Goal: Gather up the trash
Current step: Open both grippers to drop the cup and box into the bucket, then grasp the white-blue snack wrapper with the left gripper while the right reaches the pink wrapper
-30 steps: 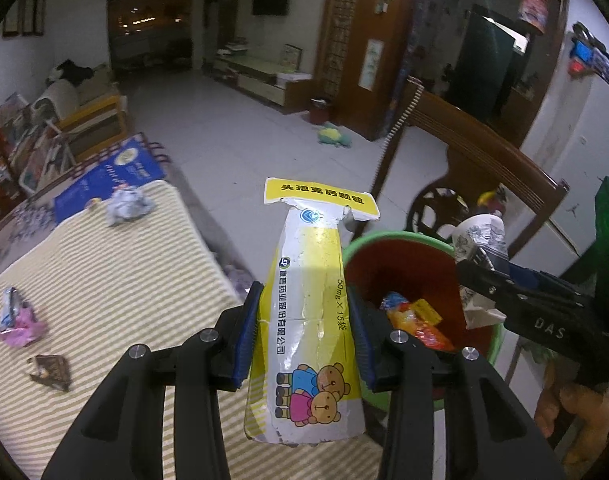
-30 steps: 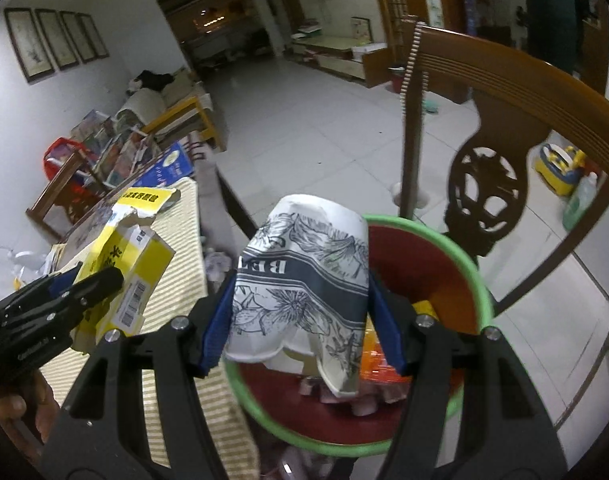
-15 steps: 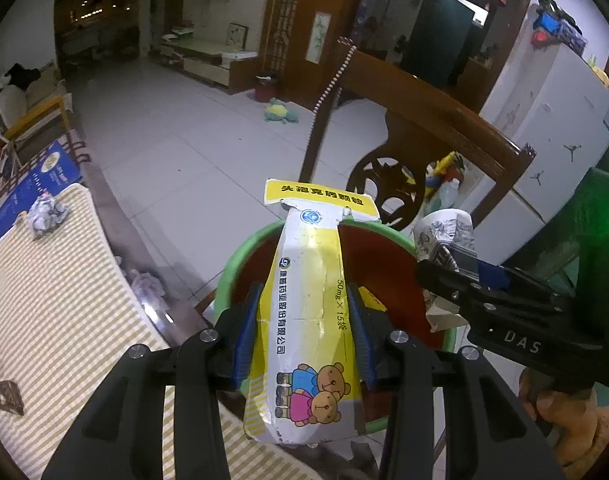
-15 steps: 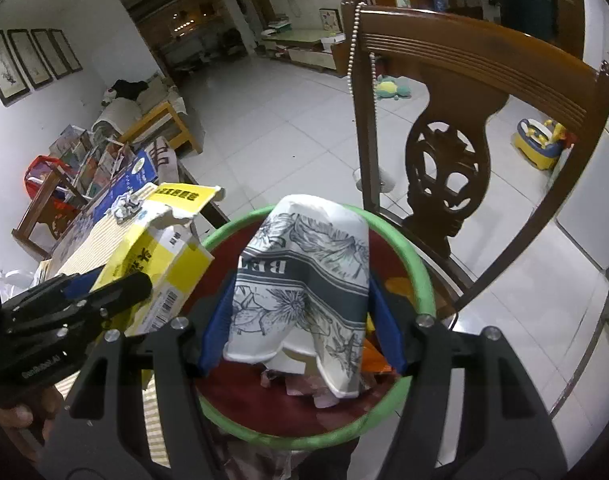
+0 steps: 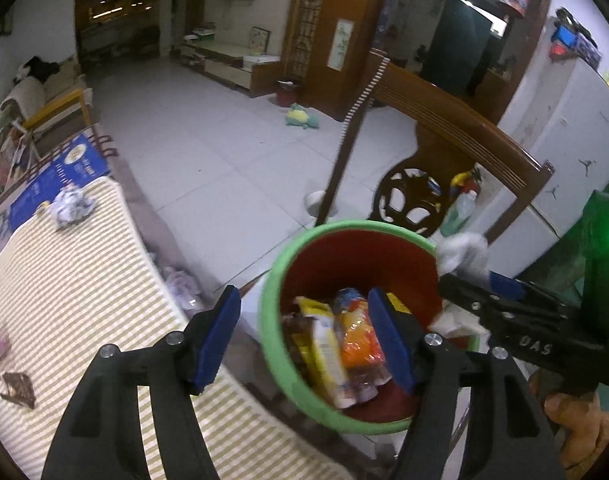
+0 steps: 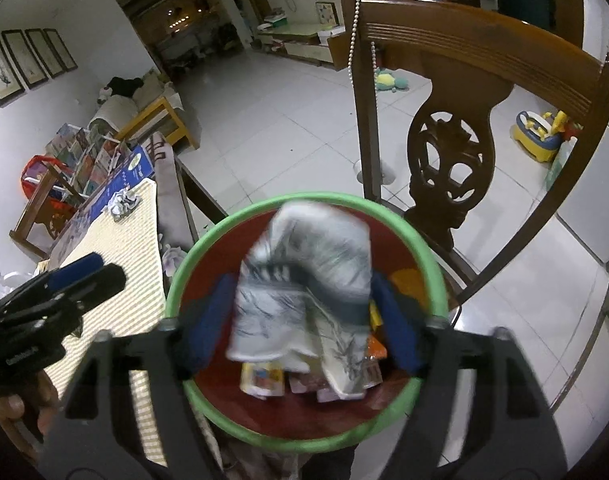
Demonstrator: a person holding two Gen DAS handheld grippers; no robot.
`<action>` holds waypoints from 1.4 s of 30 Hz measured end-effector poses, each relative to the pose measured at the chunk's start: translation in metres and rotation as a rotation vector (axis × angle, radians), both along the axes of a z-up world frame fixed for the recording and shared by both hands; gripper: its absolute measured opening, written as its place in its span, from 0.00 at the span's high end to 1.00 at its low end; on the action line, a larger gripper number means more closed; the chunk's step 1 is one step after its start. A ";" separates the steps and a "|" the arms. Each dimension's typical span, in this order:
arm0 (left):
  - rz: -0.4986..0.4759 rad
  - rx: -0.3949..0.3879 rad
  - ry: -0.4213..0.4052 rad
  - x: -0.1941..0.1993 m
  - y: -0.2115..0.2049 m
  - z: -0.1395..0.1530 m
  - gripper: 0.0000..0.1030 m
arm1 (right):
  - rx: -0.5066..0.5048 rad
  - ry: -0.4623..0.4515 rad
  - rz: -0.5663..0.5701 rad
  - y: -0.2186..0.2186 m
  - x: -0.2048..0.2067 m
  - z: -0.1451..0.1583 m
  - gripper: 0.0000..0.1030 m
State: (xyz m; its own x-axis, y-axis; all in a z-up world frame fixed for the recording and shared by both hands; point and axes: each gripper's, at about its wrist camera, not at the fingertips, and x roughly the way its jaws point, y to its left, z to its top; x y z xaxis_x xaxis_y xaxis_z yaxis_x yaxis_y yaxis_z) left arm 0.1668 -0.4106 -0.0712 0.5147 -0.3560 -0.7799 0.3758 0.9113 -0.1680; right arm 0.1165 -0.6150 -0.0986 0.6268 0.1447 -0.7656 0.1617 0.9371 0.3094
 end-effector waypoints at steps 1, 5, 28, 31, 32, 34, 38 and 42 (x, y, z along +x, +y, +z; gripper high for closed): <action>0.013 0.001 -0.002 0.000 0.007 0.000 0.34 | -0.001 0.002 0.003 0.003 0.002 0.000 0.24; 0.110 0.008 -0.010 0.002 0.053 -0.002 0.29 | -0.004 -0.006 0.026 0.023 0.007 0.003 0.21; 0.541 0.315 0.117 0.067 0.452 -0.049 0.29 | 0.040 0.092 0.495 0.338 0.038 -0.021 0.18; 0.490 0.317 0.153 0.086 0.465 -0.068 0.30 | 0.039 0.112 0.551 0.374 0.042 -0.025 0.18; 0.470 0.328 0.160 0.094 0.469 -0.076 0.35 | 0.032 0.125 0.589 0.389 0.046 -0.026 0.17; 0.441 0.319 0.195 0.105 0.473 -0.088 0.49 | 0.001 0.151 0.650 0.413 0.052 -0.027 0.11; 0.374 0.265 0.231 0.122 0.479 -0.110 0.52 | -0.038 0.158 0.756 0.455 0.070 -0.024 0.11; 0.379 0.196 0.235 0.126 0.490 -0.120 0.69 | -0.138 0.162 0.895 0.499 0.101 -0.018 0.11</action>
